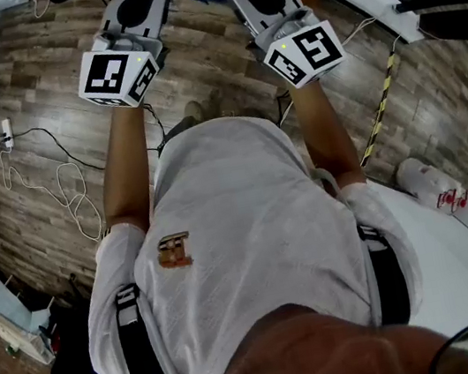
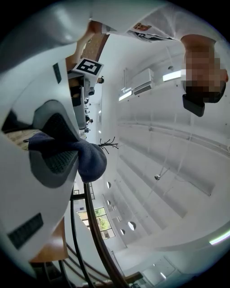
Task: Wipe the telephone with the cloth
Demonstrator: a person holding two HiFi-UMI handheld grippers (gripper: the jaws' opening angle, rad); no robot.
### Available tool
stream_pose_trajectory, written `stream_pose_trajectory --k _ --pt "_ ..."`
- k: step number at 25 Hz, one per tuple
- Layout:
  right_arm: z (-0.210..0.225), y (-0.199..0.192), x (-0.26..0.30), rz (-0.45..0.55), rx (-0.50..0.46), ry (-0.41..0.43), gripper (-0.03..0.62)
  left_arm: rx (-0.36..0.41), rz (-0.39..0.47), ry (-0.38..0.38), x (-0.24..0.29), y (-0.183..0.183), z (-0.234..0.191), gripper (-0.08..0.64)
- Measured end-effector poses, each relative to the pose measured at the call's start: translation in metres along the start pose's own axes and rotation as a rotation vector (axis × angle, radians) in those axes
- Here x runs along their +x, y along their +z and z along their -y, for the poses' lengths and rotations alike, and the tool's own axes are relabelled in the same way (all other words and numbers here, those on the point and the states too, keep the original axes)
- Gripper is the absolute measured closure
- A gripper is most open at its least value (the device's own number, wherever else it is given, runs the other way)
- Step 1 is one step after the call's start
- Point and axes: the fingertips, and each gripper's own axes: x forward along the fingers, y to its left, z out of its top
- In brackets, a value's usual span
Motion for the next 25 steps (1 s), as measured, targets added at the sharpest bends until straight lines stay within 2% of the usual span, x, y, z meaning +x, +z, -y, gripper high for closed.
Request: stream_pose_trajectory --k 12,20,25 --pt "0.030 -0.007 -0.016 -0.014 0.008 0.045 0.532 -0.001 0.004 0.081 0.017 -0.011 0.005 0.541" --pt "0.057 -0.017 0.001 -0.028 0.010 0.042 0.532 -0.002 0.003 0.092 0.039 -0.020 -0.017 0.541" --pt "0.069 -0.023 0.036 -0.037 0.000 0.030 0.532 -0.007 0.013 0.083 0.052 -0.024 -0.054 0.541"
